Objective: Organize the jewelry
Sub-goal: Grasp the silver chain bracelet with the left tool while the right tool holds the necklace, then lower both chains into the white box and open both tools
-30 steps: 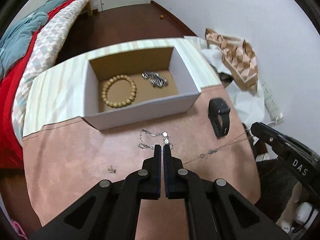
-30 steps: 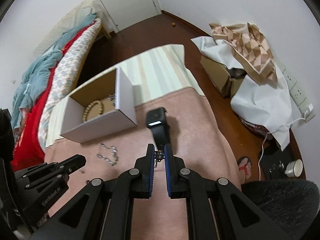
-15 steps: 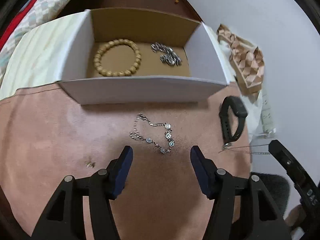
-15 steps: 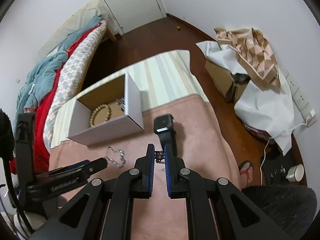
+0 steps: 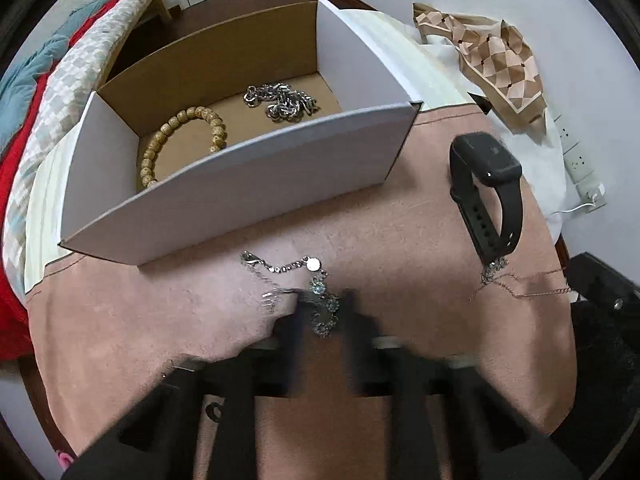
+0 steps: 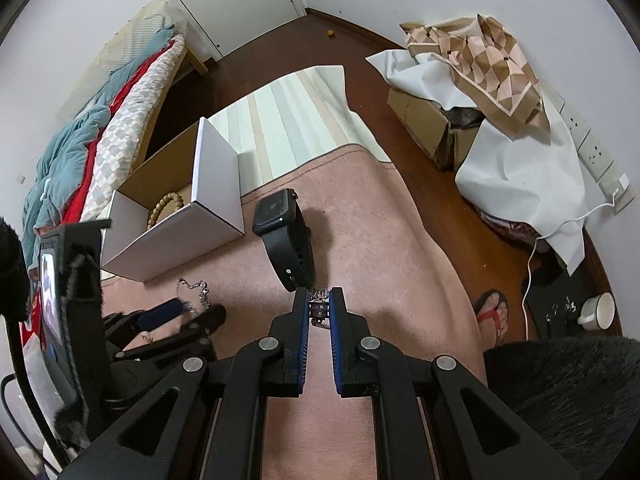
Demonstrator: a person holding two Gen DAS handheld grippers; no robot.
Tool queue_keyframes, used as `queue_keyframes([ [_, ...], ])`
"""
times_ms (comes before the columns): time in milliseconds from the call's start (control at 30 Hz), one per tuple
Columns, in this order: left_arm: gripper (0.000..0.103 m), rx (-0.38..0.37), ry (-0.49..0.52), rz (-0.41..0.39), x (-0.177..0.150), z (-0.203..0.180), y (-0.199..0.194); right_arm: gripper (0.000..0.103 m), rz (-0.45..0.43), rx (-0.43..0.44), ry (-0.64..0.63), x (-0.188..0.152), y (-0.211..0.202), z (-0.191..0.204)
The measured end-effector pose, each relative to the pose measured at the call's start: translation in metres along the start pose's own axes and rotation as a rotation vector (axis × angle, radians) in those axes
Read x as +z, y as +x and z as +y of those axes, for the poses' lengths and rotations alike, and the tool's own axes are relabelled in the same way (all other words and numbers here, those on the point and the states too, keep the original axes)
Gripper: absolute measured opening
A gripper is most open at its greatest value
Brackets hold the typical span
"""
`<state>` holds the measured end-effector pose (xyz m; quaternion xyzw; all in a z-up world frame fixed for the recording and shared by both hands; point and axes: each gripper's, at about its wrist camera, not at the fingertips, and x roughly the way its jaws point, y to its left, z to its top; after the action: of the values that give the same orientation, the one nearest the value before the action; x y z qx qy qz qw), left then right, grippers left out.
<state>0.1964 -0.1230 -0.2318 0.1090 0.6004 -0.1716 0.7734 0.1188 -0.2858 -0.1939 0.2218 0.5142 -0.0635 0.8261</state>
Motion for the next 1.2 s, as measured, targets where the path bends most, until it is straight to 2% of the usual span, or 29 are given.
queue_keyframes([
  [100, 0.003, -0.061, -0.055, 0.01, 0.005, 0.012, -0.002, 0.01, 0.001, 0.005, 0.006, -0.001, 0.0, 0.001],
  [233, 0.003, -0.078, -0.083, -0.011, 0.004, 0.02, -0.014, 0.01, -0.007, 0.016, 0.015, 0.001, -0.002, 0.002],
  [633, 0.003, -0.144, -0.125, -0.138, -0.006, 0.039, -0.084, 0.01, -0.071, 0.064, 0.019, 0.012, -0.035, 0.009],
  [933, 0.003, -0.19, -0.158, -0.23, 0.011, 0.049, -0.132, 0.01, -0.111, 0.109, -0.003, 0.021, -0.062, 0.024],
  [1200, 0.003, -0.196, -0.164, -0.321, 0.036, 0.068, -0.178, 0.01, -0.185, 0.168, -0.093, 0.055, -0.106, 0.062],
])
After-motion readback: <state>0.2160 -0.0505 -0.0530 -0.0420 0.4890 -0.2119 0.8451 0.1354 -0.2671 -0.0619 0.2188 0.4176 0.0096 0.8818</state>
